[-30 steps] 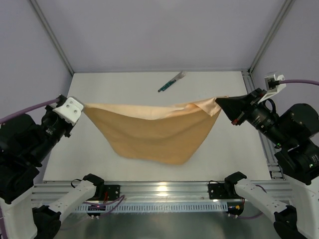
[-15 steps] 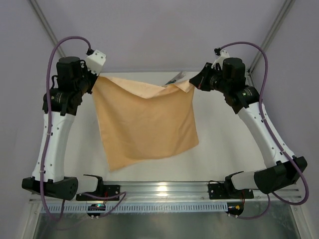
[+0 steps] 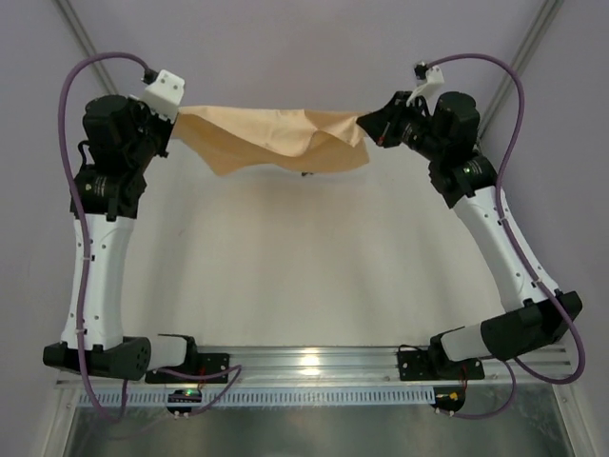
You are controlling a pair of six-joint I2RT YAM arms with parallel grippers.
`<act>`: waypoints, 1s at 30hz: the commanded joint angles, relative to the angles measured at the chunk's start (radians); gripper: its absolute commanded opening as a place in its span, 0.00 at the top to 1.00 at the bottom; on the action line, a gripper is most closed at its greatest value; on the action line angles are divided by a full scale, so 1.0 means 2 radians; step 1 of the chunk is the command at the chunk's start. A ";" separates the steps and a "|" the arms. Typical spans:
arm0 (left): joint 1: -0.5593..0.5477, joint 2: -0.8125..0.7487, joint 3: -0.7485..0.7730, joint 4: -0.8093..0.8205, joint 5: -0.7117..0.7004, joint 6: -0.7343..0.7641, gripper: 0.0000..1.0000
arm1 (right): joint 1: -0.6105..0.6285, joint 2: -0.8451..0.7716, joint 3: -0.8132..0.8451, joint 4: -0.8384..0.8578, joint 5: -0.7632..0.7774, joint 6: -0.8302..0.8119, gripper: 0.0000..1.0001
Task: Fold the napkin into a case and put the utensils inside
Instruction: Flatten out the napkin at the center of the board.
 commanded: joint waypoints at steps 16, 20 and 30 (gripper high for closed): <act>-0.009 -0.205 -0.667 0.061 0.151 0.203 1.00 | 0.031 -0.145 -0.532 0.010 0.247 0.091 0.53; -0.009 -0.210 -0.682 0.061 0.133 0.209 1.00 | 0.049 -0.187 -0.495 -0.025 0.291 0.074 0.52; -0.010 -0.287 -0.691 -0.031 0.139 0.222 1.00 | 0.105 -0.189 -0.492 -0.142 0.268 0.069 0.49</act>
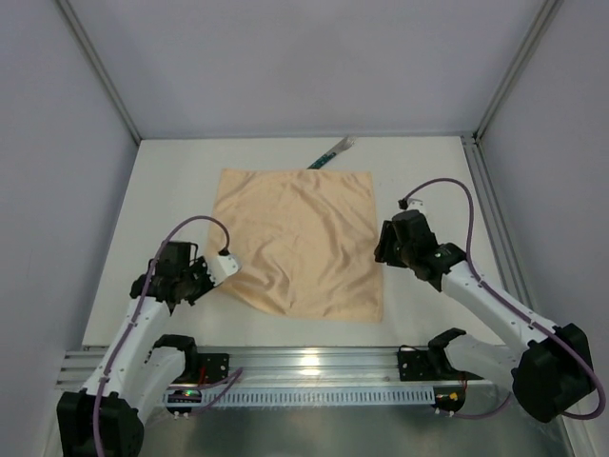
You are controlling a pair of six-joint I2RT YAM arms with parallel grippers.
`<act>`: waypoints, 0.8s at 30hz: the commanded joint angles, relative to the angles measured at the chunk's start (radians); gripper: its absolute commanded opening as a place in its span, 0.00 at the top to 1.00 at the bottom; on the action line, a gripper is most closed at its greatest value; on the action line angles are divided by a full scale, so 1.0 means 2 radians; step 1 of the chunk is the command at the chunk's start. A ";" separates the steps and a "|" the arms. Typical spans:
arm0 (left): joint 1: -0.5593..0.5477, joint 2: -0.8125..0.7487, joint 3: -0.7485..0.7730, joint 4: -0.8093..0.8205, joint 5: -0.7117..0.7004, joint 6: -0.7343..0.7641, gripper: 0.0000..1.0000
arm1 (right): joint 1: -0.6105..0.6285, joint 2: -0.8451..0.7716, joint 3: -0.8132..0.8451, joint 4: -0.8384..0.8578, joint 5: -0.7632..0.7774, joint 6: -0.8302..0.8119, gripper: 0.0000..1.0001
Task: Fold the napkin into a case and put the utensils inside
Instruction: Flatten out the napkin at the center of the board, then pick up the flattened napkin from the center of the board.
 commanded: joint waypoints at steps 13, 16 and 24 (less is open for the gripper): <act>-0.001 -0.080 -0.002 -0.100 0.014 -0.026 1.00 | 0.140 -0.024 -0.076 -0.171 0.022 0.163 0.50; -0.001 -0.082 0.000 -0.104 0.018 -0.030 1.00 | 0.140 -0.030 -0.103 -0.144 0.007 0.174 0.50; -0.001 -0.089 0.000 -0.107 0.015 -0.043 1.00 | 0.143 -0.034 -0.149 -0.091 -0.018 0.205 0.59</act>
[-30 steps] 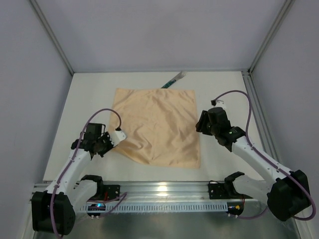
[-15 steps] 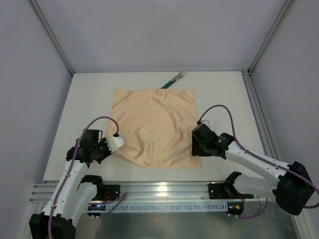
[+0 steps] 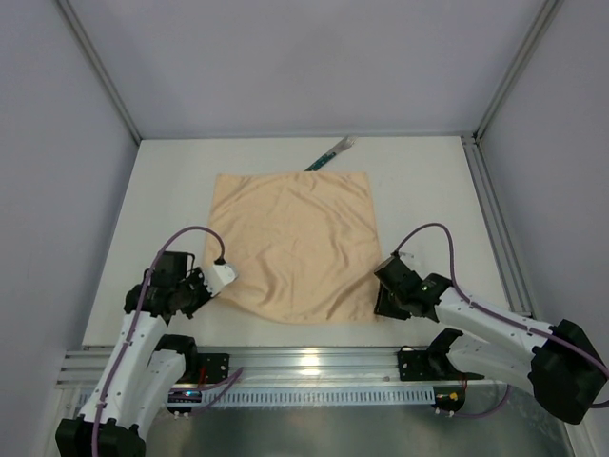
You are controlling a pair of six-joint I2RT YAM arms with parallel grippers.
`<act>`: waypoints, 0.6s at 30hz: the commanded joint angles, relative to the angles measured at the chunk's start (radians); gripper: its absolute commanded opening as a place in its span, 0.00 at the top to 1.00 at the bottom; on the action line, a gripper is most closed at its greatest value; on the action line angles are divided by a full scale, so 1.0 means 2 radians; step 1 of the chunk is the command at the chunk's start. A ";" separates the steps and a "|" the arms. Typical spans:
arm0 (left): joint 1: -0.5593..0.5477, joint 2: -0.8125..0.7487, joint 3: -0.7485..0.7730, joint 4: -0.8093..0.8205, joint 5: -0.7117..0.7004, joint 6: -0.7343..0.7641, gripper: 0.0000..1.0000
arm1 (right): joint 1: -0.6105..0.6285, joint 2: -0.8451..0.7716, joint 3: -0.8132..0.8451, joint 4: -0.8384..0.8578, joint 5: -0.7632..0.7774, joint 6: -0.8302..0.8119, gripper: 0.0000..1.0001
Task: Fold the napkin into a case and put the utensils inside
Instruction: Pick up the flattened napkin from the center of the board.
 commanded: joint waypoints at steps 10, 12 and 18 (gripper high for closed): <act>-0.001 -0.012 0.036 -0.030 0.005 -0.022 1.00 | 0.004 -0.063 -0.022 -0.006 0.009 0.035 0.96; -0.001 -0.015 0.045 -0.042 -0.001 -0.023 1.00 | 0.004 -0.113 -0.009 -0.033 0.020 0.036 0.96; 0.000 -0.026 0.061 -0.060 -0.001 -0.024 1.00 | 0.004 -0.173 0.019 -0.062 0.015 0.009 0.96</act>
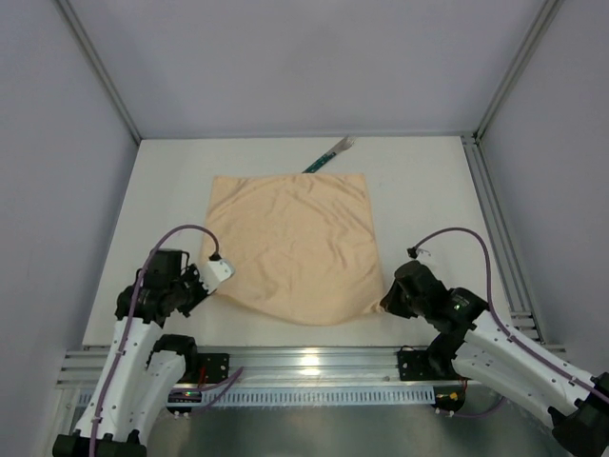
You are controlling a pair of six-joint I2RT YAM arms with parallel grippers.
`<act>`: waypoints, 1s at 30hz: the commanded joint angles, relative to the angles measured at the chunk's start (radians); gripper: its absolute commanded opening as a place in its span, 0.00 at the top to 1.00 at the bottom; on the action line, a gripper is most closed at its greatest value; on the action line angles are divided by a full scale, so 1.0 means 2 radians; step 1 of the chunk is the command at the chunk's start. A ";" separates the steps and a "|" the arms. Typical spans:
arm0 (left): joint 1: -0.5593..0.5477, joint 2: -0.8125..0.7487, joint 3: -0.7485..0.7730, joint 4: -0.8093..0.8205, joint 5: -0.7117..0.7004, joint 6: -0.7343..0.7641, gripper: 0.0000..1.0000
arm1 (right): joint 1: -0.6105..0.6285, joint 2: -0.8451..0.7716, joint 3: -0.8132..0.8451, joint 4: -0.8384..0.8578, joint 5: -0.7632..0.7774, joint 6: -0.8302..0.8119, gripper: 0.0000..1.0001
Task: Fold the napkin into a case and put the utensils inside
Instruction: Pick up the flattened napkin from the center of the board, then fold the rectangle-folded napkin at the center of the board.
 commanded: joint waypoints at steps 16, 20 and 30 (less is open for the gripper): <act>0.000 -0.018 0.111 -0.070 -0.024 -0.077 1.00 | 0.003 -0.052 0.150 -0.082 0.013 -0.032 0.96; 0.000 0.004 0.143 -0.066 -0.030 -0.101 1.00 | 0.003 -0.014 0.195 -0.076 0.024 -0.056 0.96; -0.001 -0.073 0.177 -0.239 0.064 0.017 1.00 | 0.003 -0.076 0.218 -0.190 0.026 -0.041 0.96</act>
